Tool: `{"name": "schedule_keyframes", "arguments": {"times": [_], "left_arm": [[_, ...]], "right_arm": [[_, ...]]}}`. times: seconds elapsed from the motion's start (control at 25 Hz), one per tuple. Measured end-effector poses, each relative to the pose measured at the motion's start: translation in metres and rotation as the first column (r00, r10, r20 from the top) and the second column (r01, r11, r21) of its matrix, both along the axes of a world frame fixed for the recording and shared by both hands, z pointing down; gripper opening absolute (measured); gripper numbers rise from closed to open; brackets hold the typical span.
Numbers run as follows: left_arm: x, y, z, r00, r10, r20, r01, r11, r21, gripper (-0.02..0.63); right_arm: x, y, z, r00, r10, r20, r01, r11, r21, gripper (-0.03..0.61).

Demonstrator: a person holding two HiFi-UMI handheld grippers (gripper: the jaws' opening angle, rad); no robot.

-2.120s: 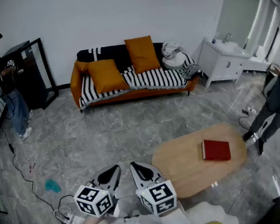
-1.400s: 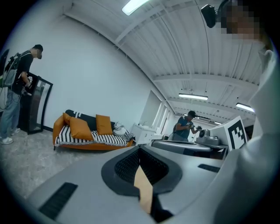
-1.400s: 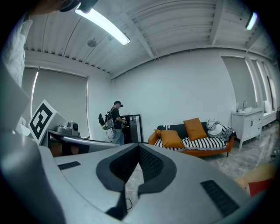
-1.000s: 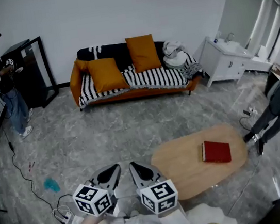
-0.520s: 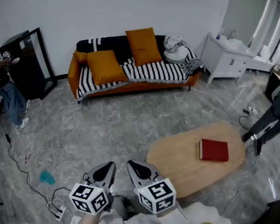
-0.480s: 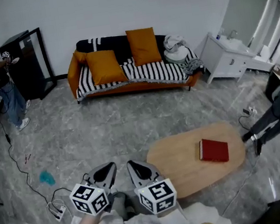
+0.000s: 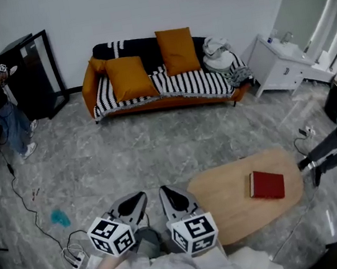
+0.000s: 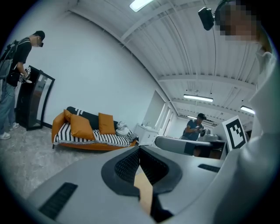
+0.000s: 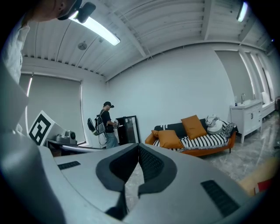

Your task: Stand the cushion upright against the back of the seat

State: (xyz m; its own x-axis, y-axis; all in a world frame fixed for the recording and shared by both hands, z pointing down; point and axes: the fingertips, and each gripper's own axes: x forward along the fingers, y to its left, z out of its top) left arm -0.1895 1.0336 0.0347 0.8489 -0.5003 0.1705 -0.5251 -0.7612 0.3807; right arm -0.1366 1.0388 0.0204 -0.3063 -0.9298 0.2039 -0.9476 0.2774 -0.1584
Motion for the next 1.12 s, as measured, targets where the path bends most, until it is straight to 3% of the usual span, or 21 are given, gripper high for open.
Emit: {"name": "schedule_keyframes", "arguments": {"times": [0.68, 1.12], "left_arm": [[-0.017, -0.235, -0.021, 0.999, 0.049, 0.014, -0.050, 0.997, 0.052, 0.008], [0.000, -0.301, -0.016, 0.994, 0.104, 0.015, -0.105, 0.994, 0.039, 0.008]], "right_arm": [[-0.010, -0.229, -0.026, 0.999, 0.051, 0.007, -0.051, 0.997, 0.060, 0.012], [-0.006, -0.291, -0.010, 0.996, 0.084, 0.011, -0.084, 0.996, 0.002, 0.013]]}}
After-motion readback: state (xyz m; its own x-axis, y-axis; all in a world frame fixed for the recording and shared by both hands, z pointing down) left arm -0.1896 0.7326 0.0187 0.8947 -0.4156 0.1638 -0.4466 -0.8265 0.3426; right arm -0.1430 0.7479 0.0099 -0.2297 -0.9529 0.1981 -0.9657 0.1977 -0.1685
